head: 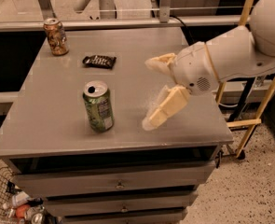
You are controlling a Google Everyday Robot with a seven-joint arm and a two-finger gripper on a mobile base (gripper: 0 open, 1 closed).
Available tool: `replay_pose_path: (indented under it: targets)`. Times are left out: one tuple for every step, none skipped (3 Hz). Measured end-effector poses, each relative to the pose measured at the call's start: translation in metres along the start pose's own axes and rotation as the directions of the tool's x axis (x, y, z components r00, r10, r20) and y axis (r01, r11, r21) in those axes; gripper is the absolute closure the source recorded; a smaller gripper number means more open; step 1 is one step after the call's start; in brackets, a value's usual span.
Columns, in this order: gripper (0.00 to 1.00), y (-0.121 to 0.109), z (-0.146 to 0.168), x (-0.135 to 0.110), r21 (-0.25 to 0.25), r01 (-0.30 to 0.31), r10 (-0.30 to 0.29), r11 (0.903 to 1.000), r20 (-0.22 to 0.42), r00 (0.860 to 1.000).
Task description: Knock green can over
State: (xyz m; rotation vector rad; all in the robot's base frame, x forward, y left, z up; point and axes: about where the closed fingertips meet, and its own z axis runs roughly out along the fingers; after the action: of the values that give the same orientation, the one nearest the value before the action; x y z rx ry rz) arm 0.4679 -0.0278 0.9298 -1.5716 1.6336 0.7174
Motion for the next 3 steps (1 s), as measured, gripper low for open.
replay_pose_path:
  targets:
    - [0.00,-0.003,0.037,-0.006,-0.016,0.005,-0.004,0.9999,0.066,0.998]
    - [0.00,-0.004,0.072,-0.007,-0.019,0.003,-0.001,0.9998,0.110,0.994]
    - [0.00,-0.004,0.100,-0.008,-0.022,-0.006,0.009,0.9997,0.151,0.988]
